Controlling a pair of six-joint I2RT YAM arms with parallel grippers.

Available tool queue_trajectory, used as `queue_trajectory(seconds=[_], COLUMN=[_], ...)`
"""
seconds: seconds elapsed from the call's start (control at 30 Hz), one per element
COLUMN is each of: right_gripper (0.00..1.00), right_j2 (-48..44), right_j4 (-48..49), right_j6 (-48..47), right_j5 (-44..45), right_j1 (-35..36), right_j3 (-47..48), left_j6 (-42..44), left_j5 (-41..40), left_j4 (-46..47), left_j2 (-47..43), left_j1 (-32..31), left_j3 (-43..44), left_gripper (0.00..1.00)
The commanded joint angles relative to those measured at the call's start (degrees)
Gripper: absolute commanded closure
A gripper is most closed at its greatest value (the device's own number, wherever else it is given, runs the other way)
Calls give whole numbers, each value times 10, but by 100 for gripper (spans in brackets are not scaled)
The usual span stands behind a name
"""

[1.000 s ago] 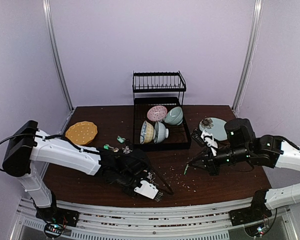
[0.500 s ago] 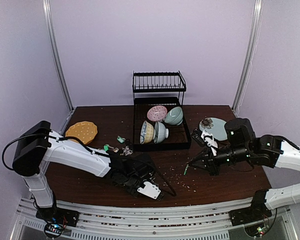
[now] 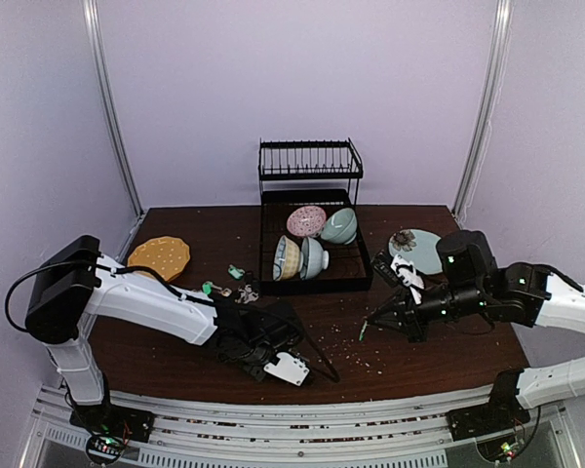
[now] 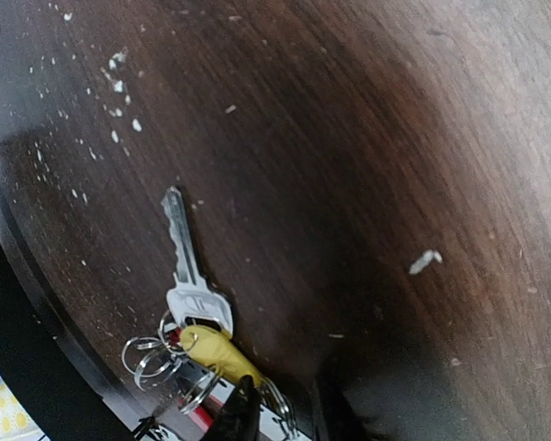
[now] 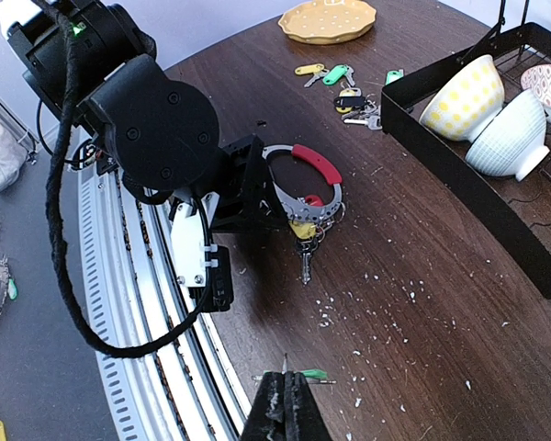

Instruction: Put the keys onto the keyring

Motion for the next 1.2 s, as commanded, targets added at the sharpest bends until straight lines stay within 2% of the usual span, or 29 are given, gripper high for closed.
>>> queue_trajectory(seconds=[0.0,0.3,0.5,0.7,0.93,1.03,1.17], right_gripper=[100,100,100,100,100,100,100], right_j2=[3,1,1,1,2,3,4], right_j4=[-2,0,-2,-3,-2,0,22], right_j6=[-3,-1,2,3,2,1,9], right_j5=[-6,-14,-13,-18,-36,-54,-98], right_j1=[-3,-3,-3,-3,-3,-3,-3], right_j3=[6,9,13,21,34,39,35], left_j6=[10,-12,-57,-164,-269,-317,-397], left_j5=[-27,-58,-40,103,240,295,361], left_j4=[-27,-10,-7,14,80,141,277], left_j2=[12,10,-26,-122,-230,-265,-305], left_j1=[1,1,1,9,15,18,25], left_j3=[-2,6,25,46,18,-11,-79], left_gripper=[79,99,100,100,100,100,100])
